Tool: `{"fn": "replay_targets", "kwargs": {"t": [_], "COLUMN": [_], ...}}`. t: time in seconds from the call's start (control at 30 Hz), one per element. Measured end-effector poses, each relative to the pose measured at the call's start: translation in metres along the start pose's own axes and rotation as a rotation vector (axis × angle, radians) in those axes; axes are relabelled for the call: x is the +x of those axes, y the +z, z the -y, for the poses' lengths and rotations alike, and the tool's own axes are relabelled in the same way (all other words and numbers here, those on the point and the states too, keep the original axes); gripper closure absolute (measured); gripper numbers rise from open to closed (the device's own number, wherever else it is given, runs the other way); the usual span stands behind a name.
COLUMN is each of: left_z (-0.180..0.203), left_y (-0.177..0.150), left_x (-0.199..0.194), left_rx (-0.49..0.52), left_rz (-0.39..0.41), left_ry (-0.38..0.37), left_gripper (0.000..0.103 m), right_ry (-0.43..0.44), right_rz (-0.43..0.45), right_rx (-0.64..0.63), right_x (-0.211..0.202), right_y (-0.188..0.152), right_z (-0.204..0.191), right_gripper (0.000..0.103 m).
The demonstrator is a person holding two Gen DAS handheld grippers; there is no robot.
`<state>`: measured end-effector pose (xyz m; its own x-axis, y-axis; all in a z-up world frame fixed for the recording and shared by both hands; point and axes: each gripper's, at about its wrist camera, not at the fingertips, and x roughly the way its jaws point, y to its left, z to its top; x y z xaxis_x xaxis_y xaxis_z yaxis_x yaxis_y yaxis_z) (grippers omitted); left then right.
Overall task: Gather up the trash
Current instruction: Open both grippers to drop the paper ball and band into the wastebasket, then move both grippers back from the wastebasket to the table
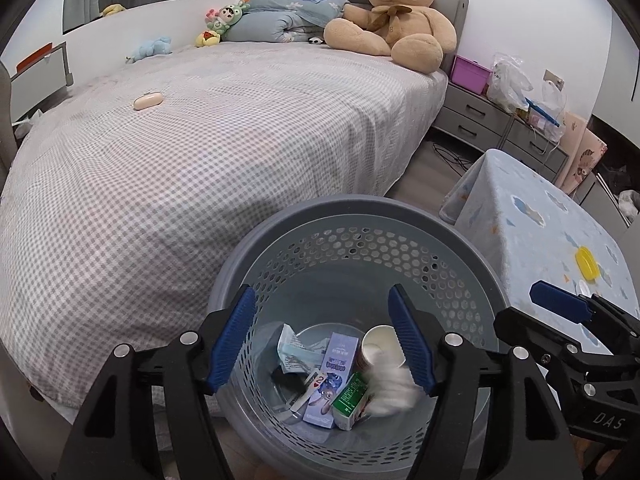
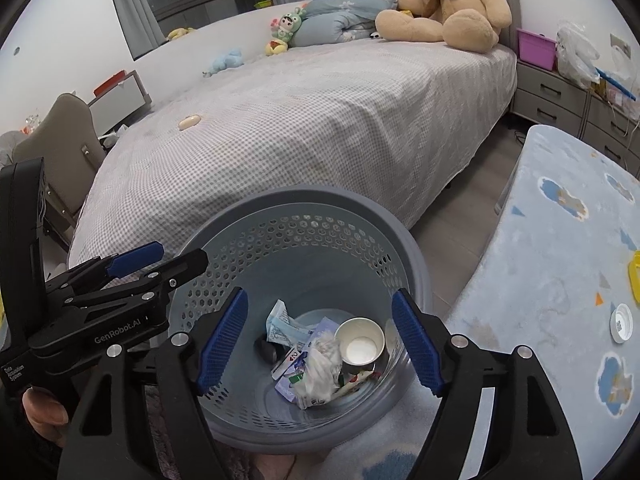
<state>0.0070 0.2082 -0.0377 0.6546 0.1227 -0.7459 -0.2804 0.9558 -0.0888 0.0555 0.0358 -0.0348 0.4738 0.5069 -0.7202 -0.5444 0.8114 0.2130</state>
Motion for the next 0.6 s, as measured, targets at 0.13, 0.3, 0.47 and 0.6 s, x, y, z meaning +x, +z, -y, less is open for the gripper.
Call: {"fn": "replay_targets", "kwargs": {"t": [0.13, 0.3, 0.47, 0.6], "left_z": [0.0008, 0.0028, 0.0048, 0.0046], "left_y": [0.0001, 0.0002, -0.0005, -0.0005], "left_x": [-0.0003, -0.0001, 0.0007, 0.0012], "left_rx": [0.003, 0.007, 0.011, 0.011], "left_rz": [0.005, 0.008, 0.008, 0.009], "left_ry": [0.006, 0.010, 0.015, 0.016], "left_gripper": [0.037, 0.037, 0.037, 0.037], "right_ry": [0.000, -0.001, -0.001, 0.001], "right_rz": [-0.003, -0.004, -0.006, -0.008], "right_rx": [0.006, 0.013, 0.011, 0.014], "right_x": [0.0000, 0.0004, 0.0002, -0.0001], "right_y": [-0.0025, -0.0047, -0.0058, -0.0079], "right_z": [0.0007, 0.0017, 0.0022, 0.0028], "right_gripper": [0.030, 0.030, 0.030, 0.030]}}
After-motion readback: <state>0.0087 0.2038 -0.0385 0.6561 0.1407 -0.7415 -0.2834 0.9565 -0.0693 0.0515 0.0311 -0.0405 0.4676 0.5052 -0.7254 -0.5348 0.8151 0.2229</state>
